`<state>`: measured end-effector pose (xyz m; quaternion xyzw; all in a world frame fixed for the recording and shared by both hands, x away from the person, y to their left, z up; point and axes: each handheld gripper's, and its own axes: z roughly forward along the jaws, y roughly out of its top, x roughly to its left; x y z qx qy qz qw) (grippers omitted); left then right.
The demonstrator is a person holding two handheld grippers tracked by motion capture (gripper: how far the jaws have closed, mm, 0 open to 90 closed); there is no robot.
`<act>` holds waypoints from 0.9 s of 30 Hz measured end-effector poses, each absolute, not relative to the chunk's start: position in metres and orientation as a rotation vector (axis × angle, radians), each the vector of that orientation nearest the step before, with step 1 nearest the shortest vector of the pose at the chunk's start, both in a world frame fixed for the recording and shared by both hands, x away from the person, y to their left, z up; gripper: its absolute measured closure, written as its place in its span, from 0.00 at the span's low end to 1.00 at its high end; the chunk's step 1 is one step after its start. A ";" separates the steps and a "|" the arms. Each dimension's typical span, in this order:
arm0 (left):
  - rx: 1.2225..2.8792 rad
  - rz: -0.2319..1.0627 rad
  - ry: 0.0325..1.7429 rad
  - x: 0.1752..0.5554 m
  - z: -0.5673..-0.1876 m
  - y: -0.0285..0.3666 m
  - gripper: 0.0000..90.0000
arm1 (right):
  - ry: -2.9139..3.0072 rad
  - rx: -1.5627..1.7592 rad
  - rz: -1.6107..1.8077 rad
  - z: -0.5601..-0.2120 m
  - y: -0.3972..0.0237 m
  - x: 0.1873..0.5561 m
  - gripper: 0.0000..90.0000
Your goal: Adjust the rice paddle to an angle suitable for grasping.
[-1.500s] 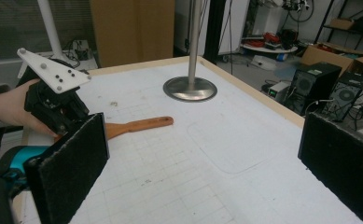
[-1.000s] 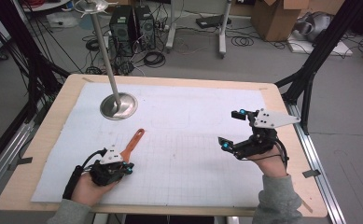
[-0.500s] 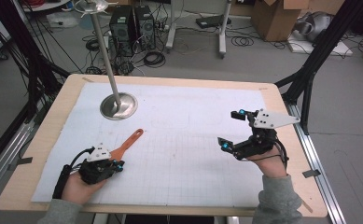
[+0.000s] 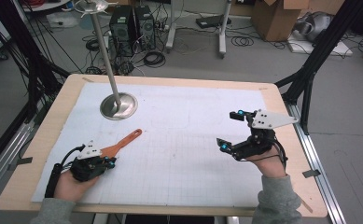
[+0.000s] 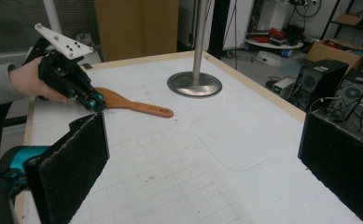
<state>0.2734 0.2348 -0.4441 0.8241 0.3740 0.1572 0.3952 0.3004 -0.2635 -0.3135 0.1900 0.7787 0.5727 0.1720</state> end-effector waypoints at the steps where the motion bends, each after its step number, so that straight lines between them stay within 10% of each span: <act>1: 2.090 0.403 0.949 0.274 -0.444 0.236 1.00 | 2.209 0.536 1.621 -0.314 -0.263 0.301 0.00; 18: 2.067 0.398 0.937 0.278 -0.439 0.245 0.99 | 2.217 0.542 1.614 -0.315 -0.265 0.298 0.00; 27: 2.071 0.426 0.911 0.285 -0.425 0.246 0.79 | 2.248 0.550 1.586 -0.321 -0.258 0.299 0.00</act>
